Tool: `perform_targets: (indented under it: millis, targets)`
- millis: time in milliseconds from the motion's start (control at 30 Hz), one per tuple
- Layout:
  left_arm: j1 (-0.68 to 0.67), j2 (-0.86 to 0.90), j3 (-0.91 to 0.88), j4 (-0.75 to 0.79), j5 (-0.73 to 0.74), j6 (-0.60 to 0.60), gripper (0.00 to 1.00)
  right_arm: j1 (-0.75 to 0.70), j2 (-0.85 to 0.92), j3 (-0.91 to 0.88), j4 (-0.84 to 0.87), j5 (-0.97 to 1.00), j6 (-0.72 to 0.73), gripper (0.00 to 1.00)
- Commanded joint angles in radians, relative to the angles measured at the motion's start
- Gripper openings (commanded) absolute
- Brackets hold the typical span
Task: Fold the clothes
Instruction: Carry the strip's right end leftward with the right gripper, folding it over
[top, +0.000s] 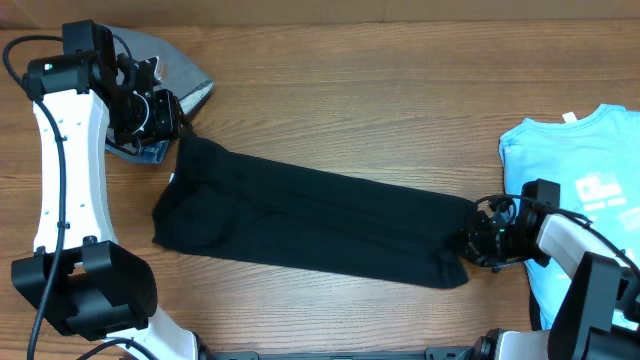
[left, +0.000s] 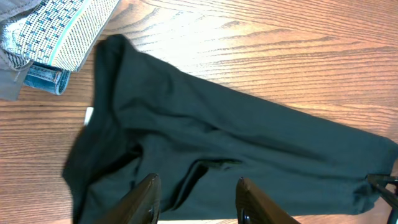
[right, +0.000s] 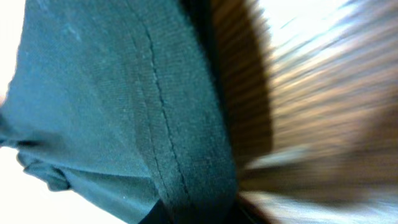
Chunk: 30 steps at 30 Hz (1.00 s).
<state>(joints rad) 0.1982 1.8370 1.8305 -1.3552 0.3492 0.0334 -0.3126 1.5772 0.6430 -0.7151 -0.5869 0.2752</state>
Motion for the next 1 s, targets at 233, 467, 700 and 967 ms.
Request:
perform_targets:
  millis: [233,467,700,967]
  targets:
    - [-0.008,-0.028,0.021,-0.003,0.018,0.024,0.42,-0.020,-0.070,0.262,-0.126,0.116,-0.040,0.08]
    - [-0.008,-0.029,0.021,-0.008,0.018,0.024,0.42,-0.017,-0.101,0.491,-0.283,0.163,-0.041,0.04]
    - [-0.008,-0.029,0.021,-0.006,0.018,0.023,0.42,0.095,-0.096,0.561,-0.365,0.194,-0.035,0.04]
    - [-0.008,-0.029,0.021,-0.011,0.018,0.023,0.42,0.372,-0.026,0.492,-0.224,0.271,0.145,0.04]
